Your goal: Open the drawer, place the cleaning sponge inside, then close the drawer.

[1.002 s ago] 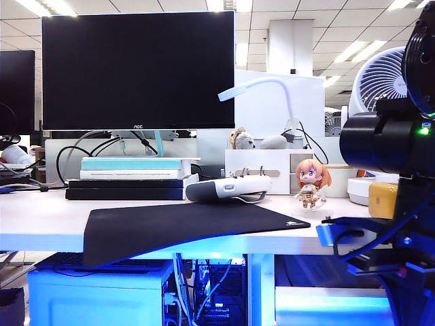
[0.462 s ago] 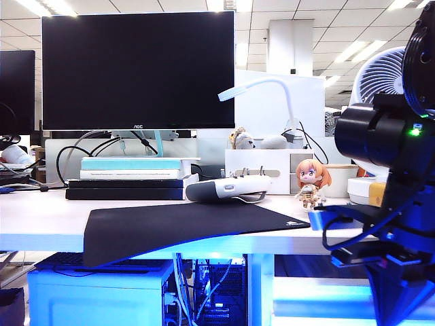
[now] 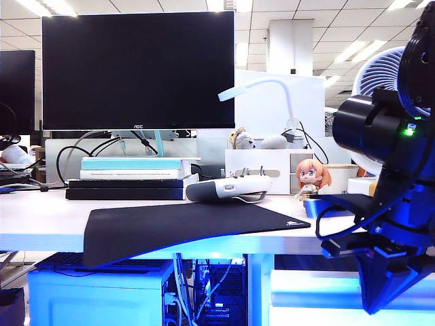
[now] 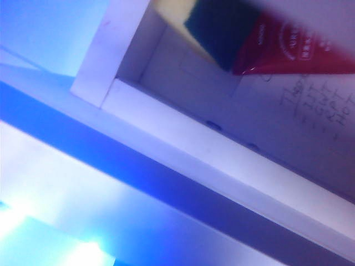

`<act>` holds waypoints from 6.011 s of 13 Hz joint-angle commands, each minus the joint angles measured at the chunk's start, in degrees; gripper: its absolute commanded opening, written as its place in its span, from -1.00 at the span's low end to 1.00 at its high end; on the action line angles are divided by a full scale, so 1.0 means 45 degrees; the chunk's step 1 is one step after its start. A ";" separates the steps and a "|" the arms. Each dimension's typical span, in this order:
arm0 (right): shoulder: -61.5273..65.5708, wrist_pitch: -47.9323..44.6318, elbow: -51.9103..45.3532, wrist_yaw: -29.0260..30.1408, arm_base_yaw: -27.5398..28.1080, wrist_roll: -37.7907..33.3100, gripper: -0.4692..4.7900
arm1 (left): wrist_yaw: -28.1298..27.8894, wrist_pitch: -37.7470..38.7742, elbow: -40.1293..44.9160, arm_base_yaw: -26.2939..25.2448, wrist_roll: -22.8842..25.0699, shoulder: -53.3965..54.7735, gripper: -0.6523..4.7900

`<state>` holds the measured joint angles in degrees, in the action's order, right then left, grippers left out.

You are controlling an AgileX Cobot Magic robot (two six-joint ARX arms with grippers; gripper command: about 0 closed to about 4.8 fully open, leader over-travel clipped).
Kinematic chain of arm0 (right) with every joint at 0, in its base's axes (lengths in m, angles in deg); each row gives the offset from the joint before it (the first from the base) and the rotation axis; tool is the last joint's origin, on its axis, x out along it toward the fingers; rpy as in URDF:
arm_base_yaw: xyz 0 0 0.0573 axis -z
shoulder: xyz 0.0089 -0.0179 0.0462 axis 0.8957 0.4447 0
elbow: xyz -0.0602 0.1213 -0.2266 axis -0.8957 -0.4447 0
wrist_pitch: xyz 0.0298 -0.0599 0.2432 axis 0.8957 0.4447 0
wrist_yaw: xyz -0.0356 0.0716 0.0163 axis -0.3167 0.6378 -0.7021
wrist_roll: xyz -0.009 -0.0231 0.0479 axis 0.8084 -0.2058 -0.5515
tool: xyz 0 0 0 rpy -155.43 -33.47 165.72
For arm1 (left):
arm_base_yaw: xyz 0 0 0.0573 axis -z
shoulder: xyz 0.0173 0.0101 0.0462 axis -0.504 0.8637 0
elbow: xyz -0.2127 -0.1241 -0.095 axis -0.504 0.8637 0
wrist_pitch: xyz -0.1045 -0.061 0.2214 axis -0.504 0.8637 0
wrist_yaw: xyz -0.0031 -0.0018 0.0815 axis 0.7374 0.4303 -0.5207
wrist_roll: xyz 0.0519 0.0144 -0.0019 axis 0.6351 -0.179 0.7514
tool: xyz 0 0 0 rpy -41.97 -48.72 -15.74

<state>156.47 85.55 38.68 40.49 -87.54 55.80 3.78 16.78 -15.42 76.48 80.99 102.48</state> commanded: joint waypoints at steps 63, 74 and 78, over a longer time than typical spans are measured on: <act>-2.0793 0.2467 -0.4711 -0.0583 0.0991 -0.0481 -0.84 | -0.7470 -1.4678 2.0648 -0.7334 -0.0685 -1.5664 -0.78; -2.0822 0.2472 -0.4716 -0.0583 0.0991 -0.0481 -0.84 | -0.7460 -1.1642 2.1993 -0.9209 0.0408 -1.8049 -0.65; -2.0827 0.2467 -0.4716 -0.0583 0.0991 -0.0481 -0.84 | -0.7373 -1.1642 2.1993 -0.9209 0.0408 -1.8049 -0.65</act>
<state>62.82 97.25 17.26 37.78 -83.06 53.81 -29.55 -36.64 83.28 35.02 82.86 21.34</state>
